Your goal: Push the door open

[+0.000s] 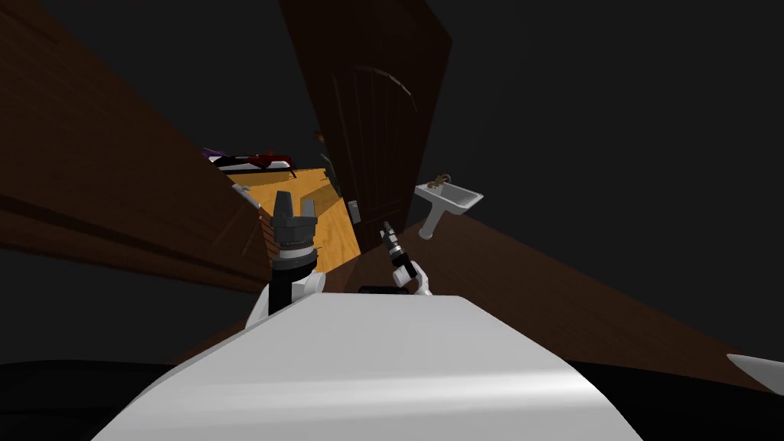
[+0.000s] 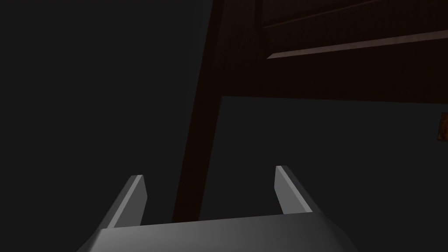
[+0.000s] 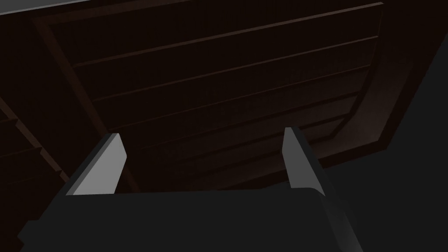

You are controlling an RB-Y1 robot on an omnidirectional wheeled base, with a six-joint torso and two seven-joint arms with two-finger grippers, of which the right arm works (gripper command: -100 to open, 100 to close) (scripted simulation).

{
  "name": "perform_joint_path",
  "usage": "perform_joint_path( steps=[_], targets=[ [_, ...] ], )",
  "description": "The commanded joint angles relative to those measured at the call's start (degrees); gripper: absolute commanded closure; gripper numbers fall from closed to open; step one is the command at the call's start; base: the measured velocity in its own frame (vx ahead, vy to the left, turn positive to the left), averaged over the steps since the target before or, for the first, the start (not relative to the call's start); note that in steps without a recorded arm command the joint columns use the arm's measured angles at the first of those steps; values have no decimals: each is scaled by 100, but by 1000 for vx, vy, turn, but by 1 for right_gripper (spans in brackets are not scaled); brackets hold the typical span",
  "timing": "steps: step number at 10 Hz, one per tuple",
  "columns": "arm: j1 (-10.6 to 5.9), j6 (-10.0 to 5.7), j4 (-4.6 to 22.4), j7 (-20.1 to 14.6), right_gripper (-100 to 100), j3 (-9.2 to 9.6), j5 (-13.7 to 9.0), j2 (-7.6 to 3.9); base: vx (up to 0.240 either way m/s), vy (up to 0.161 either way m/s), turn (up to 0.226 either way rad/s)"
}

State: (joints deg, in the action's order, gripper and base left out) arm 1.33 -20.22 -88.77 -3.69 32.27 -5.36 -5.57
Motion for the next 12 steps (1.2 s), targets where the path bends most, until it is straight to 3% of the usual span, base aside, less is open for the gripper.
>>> perform_joint_path(
  steps=[1, 6, 8, 12],
  targets=[
    [-157, -31, 255, -57, -100, 104, -5, -9, 81, 98, -85],
    [-497, -1, 751, -179, -100, 435, 2, -29, 67, 76, -96],
    [-744, 21, 1111, -268, -100, 675, 6, -38, 120, 126, -169],
    [-1072, 50, 1590, -386, -100, 994, 12, -46, 117, 110, -106]
  ],
)
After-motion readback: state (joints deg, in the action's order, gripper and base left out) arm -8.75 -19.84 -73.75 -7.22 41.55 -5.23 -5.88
